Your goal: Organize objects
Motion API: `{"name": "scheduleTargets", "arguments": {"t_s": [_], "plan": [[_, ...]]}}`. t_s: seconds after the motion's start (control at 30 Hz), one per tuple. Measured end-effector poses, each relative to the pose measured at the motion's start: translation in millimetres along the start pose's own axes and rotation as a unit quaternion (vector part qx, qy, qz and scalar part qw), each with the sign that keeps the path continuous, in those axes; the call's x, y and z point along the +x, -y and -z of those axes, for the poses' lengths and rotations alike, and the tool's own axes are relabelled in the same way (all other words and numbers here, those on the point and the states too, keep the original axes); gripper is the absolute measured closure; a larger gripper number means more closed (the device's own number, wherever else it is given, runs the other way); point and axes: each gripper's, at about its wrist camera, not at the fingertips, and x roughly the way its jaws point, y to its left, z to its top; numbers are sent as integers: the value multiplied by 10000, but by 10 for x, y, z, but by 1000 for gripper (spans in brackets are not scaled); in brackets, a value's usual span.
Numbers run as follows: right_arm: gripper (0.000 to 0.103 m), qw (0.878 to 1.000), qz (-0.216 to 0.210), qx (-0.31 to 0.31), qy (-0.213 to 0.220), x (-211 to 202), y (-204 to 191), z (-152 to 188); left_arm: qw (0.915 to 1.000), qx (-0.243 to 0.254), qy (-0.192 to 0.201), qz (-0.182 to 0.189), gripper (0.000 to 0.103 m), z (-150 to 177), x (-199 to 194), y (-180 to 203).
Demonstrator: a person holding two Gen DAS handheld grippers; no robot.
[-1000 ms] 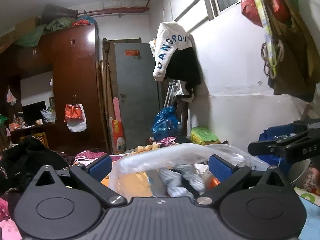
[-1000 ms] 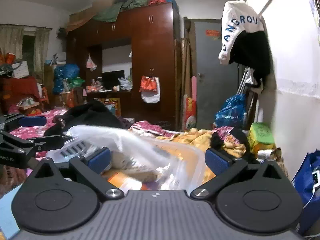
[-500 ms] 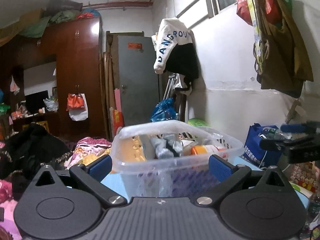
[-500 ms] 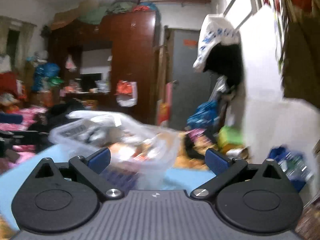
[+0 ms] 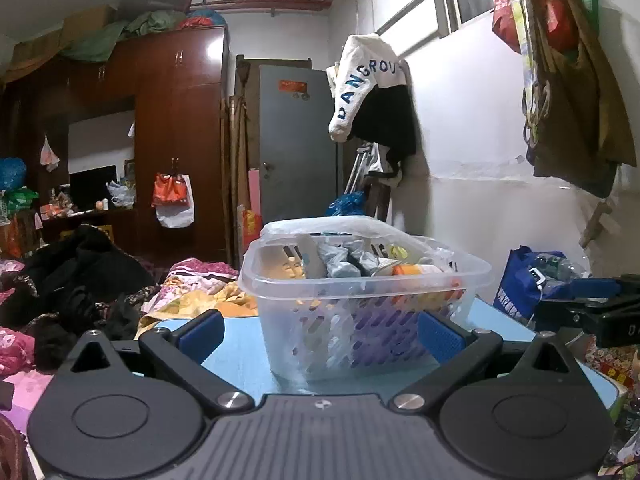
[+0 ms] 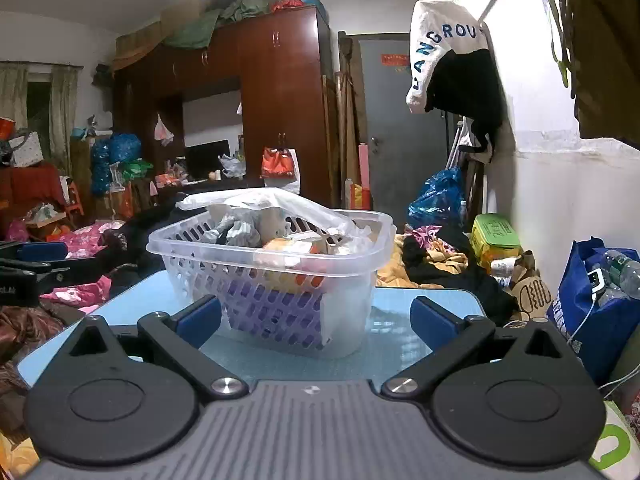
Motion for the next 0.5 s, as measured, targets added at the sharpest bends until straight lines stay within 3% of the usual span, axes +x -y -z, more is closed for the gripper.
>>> {"name": "scheduleTargets", "arguments": {"t_s": [0.5], "plan": [[0,9996,-202,210,-66,-134,-75,140,9998,136,-128,6,0,147,-27,159]]}}
